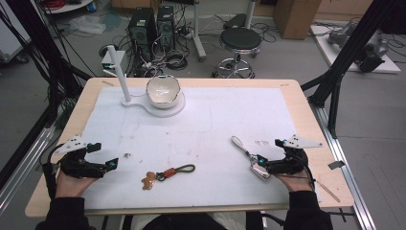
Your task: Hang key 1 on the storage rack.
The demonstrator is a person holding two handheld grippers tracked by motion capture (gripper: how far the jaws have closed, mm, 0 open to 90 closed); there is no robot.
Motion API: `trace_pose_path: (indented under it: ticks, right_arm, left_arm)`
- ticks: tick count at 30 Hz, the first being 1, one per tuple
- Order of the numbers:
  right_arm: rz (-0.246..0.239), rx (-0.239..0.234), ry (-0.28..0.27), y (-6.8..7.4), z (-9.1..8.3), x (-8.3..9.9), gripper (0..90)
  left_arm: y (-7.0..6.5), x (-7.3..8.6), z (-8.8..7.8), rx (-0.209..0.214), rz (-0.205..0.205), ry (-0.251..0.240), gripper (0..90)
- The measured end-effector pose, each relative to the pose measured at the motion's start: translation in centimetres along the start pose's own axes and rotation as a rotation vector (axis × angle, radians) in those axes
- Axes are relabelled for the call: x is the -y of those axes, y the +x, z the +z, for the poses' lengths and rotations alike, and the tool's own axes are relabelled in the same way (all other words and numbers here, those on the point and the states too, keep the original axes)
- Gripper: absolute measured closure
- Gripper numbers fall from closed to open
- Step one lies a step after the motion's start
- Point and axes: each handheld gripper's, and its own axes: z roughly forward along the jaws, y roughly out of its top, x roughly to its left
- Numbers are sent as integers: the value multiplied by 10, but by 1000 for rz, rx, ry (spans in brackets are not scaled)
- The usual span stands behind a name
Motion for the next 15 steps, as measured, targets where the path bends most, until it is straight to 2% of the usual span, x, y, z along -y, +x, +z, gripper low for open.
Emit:
trace_pose_path:
  ticks: [7,15]
  right_arm:
    - [9,10,7,0,1,1,7]
    - [17,17,3,-1,1,2,8]
  left_arm:
    - [0,0,0,2,-9,10,17]
    - [-1,0,2,-3,0,28,17]
